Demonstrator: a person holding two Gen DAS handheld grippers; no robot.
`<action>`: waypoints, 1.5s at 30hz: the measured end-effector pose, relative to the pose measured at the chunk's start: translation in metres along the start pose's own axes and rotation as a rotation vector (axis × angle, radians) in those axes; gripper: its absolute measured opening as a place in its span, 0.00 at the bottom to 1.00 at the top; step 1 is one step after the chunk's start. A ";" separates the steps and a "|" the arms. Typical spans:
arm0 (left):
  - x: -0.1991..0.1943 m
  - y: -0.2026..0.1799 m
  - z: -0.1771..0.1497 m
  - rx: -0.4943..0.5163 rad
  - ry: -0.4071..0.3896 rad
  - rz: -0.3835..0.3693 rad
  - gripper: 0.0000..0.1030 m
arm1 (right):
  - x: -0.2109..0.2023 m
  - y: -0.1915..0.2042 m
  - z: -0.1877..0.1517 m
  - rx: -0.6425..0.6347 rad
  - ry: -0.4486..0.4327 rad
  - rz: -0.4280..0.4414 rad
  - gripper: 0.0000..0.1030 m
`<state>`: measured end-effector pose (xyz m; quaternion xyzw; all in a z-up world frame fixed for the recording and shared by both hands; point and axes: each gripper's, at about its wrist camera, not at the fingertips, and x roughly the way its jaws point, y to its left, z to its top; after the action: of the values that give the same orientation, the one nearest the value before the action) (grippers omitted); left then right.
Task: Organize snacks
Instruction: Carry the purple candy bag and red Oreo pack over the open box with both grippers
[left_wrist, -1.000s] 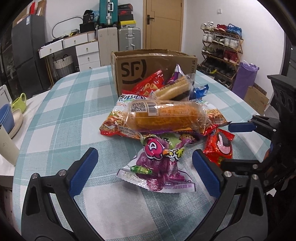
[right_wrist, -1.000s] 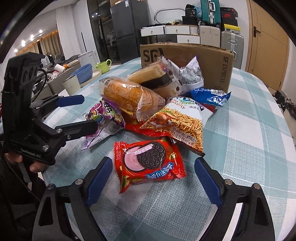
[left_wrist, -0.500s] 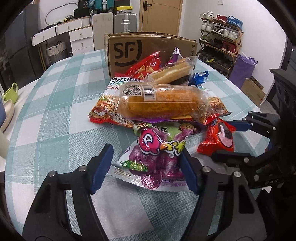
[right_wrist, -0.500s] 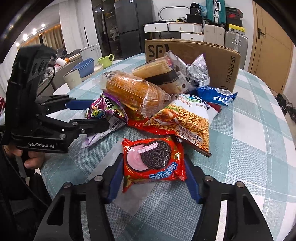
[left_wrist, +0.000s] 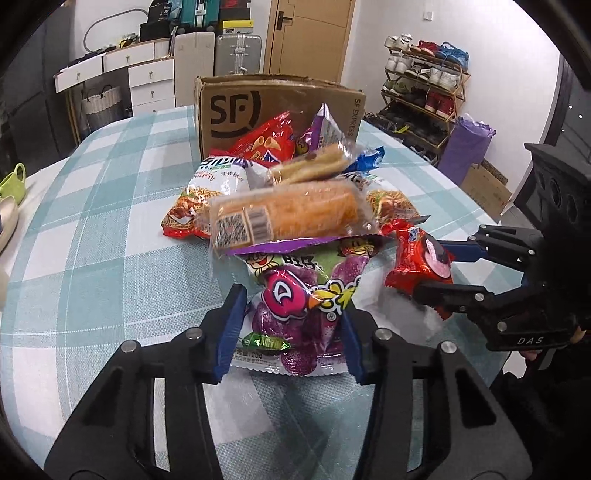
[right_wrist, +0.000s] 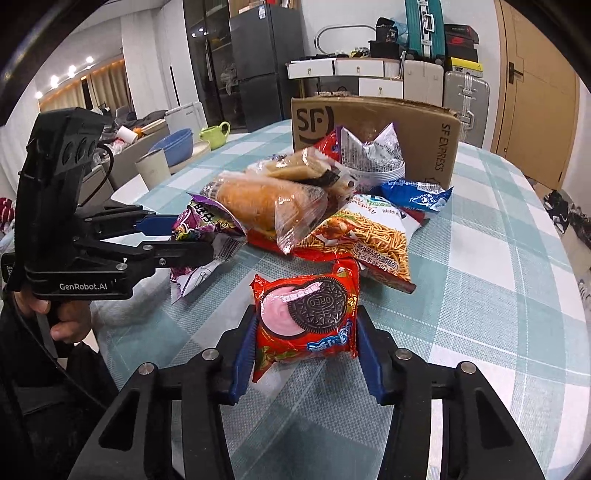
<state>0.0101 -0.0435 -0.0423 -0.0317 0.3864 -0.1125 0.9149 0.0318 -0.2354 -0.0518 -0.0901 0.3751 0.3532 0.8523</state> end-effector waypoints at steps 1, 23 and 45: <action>-0.003 -0.001 0.000 0.000 -0.006 0.000 0.43 | -0.003 0.001 0.000 0.002 -0.006 0.007 0.48; -0.065 0.001 0.054 -0.055 -0.185 0.029 0.43 | -0.065 -0.021 0.052 0.043 -0.240 -0.065 0.48; -0.031 0.024 0.151 -0.099 -0.191 0.089 0.43 | -0.053 -0.065 0.138 0.078 -0.279 -0.100 0.48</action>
<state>0.1017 -0.0173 0.0817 -0.0702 0.3038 -0.0488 0.9489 0.1303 -0.2535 0.0748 -0.0254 0.2618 0.3047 0.9154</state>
